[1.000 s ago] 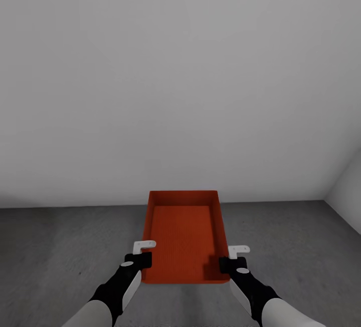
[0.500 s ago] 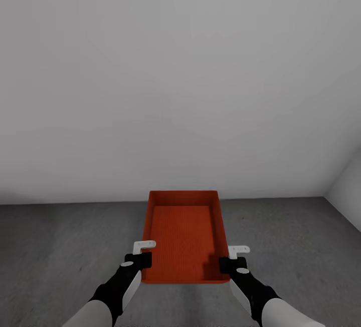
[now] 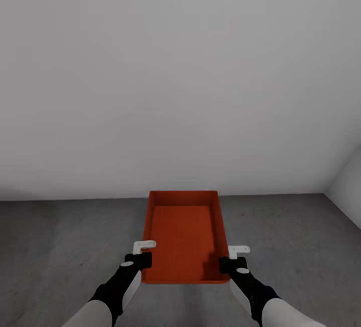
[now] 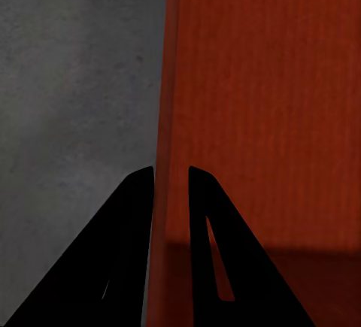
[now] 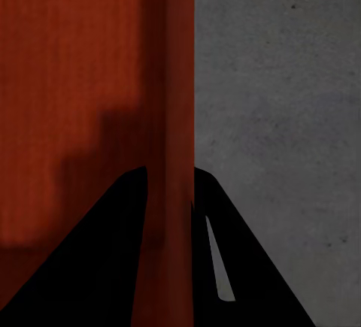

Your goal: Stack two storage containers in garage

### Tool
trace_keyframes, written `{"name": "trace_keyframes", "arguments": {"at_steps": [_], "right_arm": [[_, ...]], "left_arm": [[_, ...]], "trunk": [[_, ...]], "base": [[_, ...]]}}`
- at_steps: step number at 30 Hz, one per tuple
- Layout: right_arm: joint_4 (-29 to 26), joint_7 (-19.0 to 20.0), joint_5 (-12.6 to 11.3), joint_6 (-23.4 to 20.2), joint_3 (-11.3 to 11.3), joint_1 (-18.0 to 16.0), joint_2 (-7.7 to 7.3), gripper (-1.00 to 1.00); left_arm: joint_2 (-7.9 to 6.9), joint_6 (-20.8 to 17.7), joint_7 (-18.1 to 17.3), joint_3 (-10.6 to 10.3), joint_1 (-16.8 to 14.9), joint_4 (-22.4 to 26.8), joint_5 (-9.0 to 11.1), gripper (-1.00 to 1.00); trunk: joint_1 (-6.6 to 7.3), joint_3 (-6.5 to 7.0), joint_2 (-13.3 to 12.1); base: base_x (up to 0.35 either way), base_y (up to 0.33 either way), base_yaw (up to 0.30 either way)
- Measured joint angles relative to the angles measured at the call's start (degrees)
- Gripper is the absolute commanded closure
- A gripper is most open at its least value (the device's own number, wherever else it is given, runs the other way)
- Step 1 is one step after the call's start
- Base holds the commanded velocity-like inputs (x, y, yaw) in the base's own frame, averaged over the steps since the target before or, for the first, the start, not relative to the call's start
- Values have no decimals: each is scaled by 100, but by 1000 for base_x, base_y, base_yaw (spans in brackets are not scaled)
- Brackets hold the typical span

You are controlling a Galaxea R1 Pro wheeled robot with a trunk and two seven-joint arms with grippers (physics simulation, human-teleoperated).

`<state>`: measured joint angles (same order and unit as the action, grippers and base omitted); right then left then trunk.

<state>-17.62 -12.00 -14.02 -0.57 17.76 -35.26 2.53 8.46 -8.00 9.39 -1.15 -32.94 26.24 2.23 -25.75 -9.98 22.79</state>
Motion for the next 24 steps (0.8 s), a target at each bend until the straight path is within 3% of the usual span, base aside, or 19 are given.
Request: {"name": "trace_keyframes", "arguments": {"at_steps": [24], "right_arm": [[4, -1, 1, 0, 0, 0, 2, 100]], "left_arm": [[-1, 0, -4, 7, -1, -6, -4, 100]], "trunk": [[0, -222, 0]], "base": [[0, 0, 0]]}}
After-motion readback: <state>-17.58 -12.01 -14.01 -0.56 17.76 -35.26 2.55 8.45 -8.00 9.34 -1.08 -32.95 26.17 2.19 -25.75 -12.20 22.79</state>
